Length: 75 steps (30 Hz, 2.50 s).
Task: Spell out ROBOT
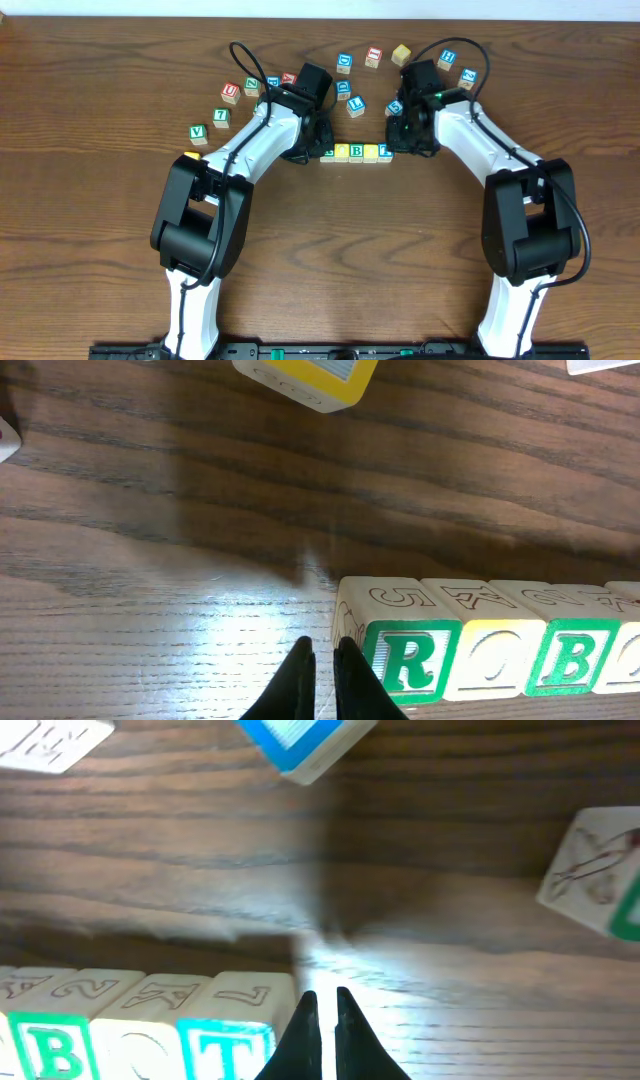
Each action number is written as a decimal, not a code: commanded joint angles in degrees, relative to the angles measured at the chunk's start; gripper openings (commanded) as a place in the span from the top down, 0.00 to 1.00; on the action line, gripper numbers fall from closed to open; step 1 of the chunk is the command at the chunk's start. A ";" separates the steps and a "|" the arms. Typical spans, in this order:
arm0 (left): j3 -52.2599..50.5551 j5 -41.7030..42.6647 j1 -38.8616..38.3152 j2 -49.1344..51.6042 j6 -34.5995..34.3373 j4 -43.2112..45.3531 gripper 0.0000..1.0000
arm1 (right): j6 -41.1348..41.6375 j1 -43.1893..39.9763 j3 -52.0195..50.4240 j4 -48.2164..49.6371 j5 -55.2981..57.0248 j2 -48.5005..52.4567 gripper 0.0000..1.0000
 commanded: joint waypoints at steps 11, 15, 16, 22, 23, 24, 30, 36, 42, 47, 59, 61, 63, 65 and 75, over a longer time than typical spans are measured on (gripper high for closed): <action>-0.37 -0.15 -0.07 0.72 0.57 0.17 0.91 | -0.66 -0.17 2.67 1.97 -2.05 -0.15 0.98; -0.35 -0.11 -0.07 0.72 0.55 0.66 0.91 | -0.66 0.13 2.67 2.10 -2.49 -0.15 0.98; -0.37 -0.13 -0.07 0.72 0.57 0.76 0.91 | -0.66 0.35 2.67 2.10 -2.49 -0.15 0.98; -0.37 -0.13 -0.07 0.72 0.57 0.87 0.91 | -0.66 0.57 2.67 2.08 -2.49 -0.15 0.98; -0.37 -0.13 -0.07 0.72 0.57 0.87 0.91 | -0.66 0.59 2.67 2.08 -2.49 -0.15 0.98; -0.37 -0.13 -0.07 0.72 0.57 0.87 0.91 | -0.66 0.59 2.67 2.10 -2.51 -0.15 0.98; -0.35 -0.13 0.02 0.70 0.59 0.81 0.91 | -0.66 0.57 2.67 2.19 -2.49 -0.15 0.98; -0.31 -0.13 0.28 -0.22 0.59 -0.20 0.90 | -0.68 0.50 2.97 2.08 -3.17 -0.15 0.98; 0.15 -0.15 1.01 -1.75 0.61 -1.09 0.90 | -0.68 0.33 4.50 1.44 -5.07 -0.15 0.98; 0.31 -0.20 2.34 -3.89 2.43 -1.09 0.90 | -0.70 -0.20 7.78 -1.44 -5.07 -0.15 0.99; 0.33 -7.96 10.08 -21.94 5.53 -8.76 0.89 | -2.95 -1.70 26.03 -18.49 -6.75 -0.17 0.99; 0.33 -7.91 12.46 -26.03 5.51 -9.55 0.84 | -4.37 -1.81 30.75 -22.51 -6.75 -0.17 0.99; 0.33 -7.89 15.26 -29.88 5.51 -10.56 0.78 | -4.74 -2.08 35.06 -26.21 -6.75 -0.17 0.99; 0.33 -7.89 17.53 -32.72 5.51 -11.50 0.72 | -4.81 -2.19 38.27 -29.11 -6.71 -0.59 0.99; 0.31 -7.91 26.18 -39.71 5.51 -15.45 0.16 | -6.93 -4.35 40.74 -32.92 -4.44 -11.30 0.85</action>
